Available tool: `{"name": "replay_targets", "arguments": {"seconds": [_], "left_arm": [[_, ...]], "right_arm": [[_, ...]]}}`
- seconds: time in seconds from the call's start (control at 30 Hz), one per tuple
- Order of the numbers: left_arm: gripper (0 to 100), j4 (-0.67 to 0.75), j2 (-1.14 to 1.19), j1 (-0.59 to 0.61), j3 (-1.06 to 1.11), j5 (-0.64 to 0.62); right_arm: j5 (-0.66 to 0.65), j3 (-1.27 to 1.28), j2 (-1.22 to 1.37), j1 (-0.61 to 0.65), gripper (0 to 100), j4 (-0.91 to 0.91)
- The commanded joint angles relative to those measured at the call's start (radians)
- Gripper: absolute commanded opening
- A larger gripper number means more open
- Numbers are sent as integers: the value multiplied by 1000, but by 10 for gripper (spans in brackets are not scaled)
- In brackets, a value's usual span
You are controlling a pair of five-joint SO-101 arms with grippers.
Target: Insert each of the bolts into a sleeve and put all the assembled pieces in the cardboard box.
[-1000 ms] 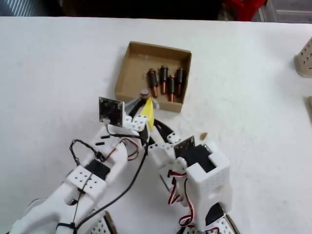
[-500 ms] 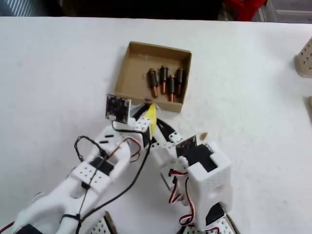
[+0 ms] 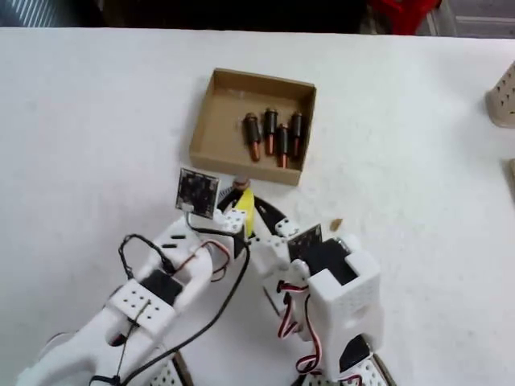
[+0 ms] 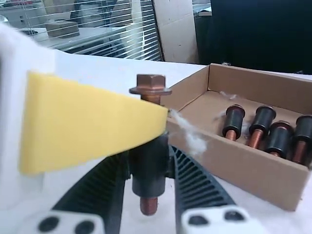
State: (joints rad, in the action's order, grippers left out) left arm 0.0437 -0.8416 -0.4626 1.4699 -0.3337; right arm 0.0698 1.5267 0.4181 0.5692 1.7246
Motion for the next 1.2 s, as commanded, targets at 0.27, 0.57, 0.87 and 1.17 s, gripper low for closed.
{"name": "replay_targets", "arguments": {"seconds": [0.27,0.57,0.87,1.17], "left_arm": [[386,-71,-31,64,-34,-11],[348,-68,-41,67,-37,-12],[347,-68,-41,85,-94,-14],[347,-86,-249,85,-94,-14]], "right_arm": [[9,-5,-53,-21,16,31],[9,-5,-53,-21,16,30],[9,-5,-53,-21,16,30],[9,-5,-53,-21,16,30]]}}
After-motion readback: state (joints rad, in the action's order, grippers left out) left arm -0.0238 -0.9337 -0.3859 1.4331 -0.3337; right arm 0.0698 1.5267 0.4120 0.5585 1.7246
